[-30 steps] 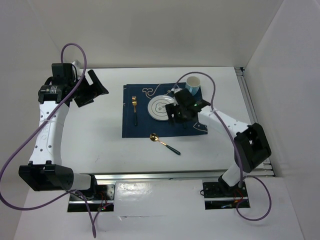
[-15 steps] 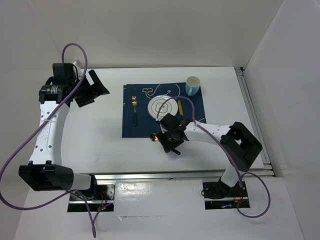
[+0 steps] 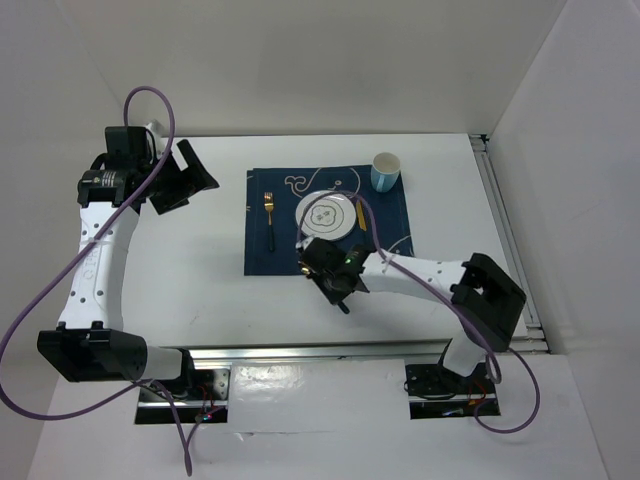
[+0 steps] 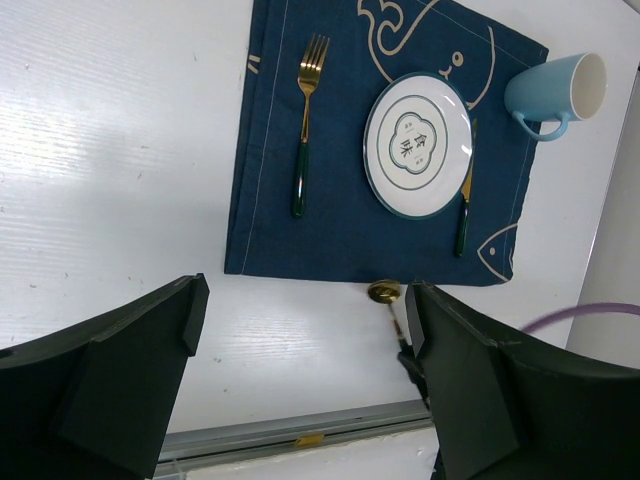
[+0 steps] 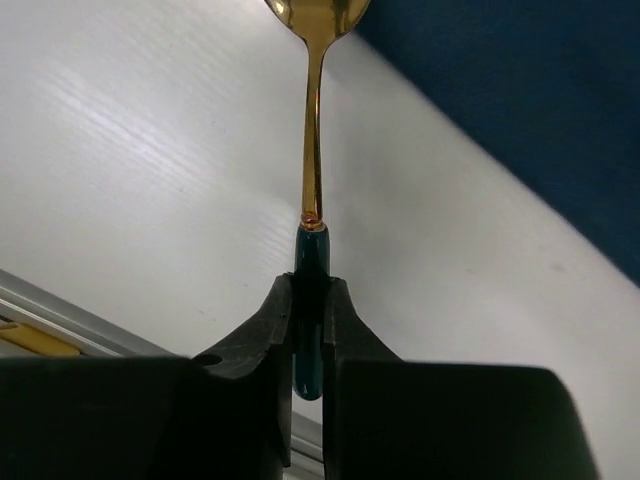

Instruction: Set the dinner table for one person

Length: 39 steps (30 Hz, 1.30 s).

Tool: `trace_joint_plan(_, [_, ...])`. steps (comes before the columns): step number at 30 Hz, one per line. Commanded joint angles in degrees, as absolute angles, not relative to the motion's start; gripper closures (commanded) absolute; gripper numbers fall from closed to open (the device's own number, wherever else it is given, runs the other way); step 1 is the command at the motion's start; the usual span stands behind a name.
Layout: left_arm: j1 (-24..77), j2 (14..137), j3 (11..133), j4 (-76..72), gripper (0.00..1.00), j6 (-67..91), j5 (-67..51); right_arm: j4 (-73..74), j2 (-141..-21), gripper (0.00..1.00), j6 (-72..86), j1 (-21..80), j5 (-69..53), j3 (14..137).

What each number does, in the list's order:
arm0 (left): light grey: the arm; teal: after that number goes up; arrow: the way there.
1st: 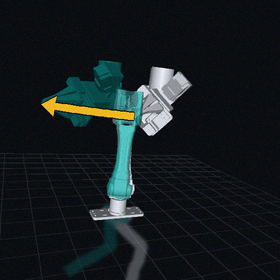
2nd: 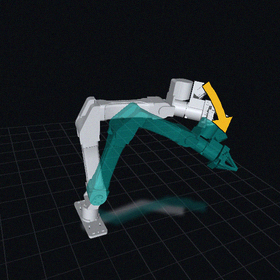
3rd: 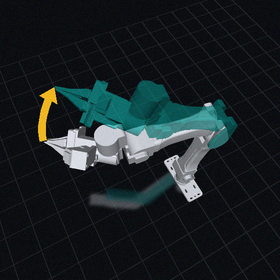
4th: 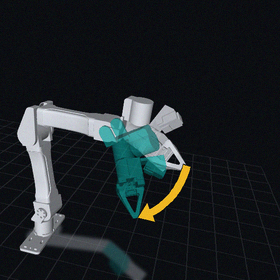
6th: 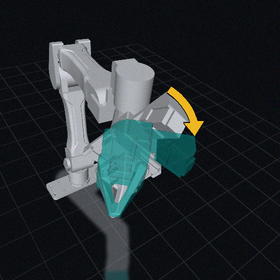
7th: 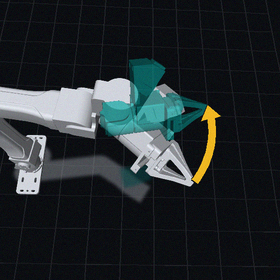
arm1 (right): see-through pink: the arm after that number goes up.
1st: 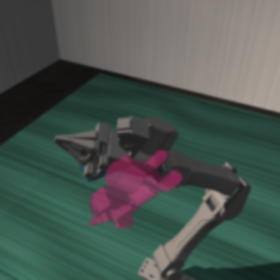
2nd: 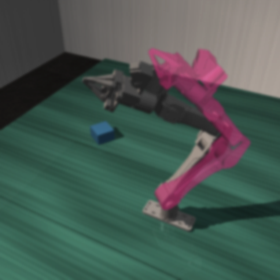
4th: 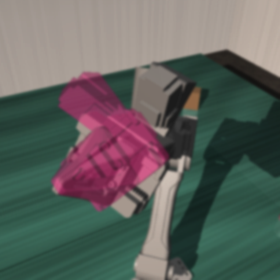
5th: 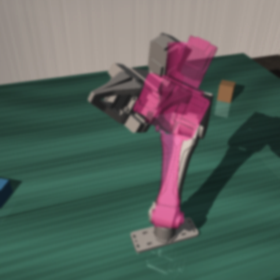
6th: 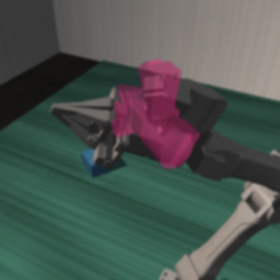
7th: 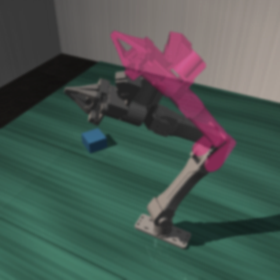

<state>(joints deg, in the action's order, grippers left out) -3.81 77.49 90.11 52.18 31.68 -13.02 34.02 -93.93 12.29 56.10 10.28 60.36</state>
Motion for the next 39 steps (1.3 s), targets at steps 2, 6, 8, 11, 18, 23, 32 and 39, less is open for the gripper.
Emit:
trace_joint_plan(2, [-3.60,76.46,90.00,50.36,0.00,31.11,-13.80,39.46,-85.17,1.00,16.07,49.79,22.04,65.39])
trace_joint_plan(6, [-3.08,76.46,89.38,49.66,0.00,31.64,-14.41,39.64,-85.42,1.00,18.36,37.22,18.56,67.58])
trace_joint_plan(8, [-3.08,76.99,89.38,49.13,0.00,31.64,-14.41,38.15,-87.00,1.00,18.37,33.33,16.71,69.25])
trace_joint_plan(11, [-3.08,76.99,90.00,49.13,0.00,31.64,-14.41,34.03,-90.08,1.00,17.67,28.84,15.29,69.79])
trace_joint_plan(18, [-3.08,77.51,90.53,49.66,0.00,31.11,-13.89,27.52,-99.13,1.00,14.77,21.72,13.29,71.98])
trace_joint_plan(23, [-3.08,78.13,91.67,50.71,0.00,29.88,-12.74,26.10,-105.99,1.00,14.77,19.60,11.34,74.44])
trace_joint_plan(32, [-3.08,78.66,92.20,51.24,0.00,29.88,-12.22,28.20,-108.73,0.49,14.59,19.60,12.12,77.25])
trace_joint_plan(39, [-3.08,78.66,92.72,51.24,0.00,29.88,-12.22,35.94,-98.63,0.00,16.87,17.85,15.47,79.10])
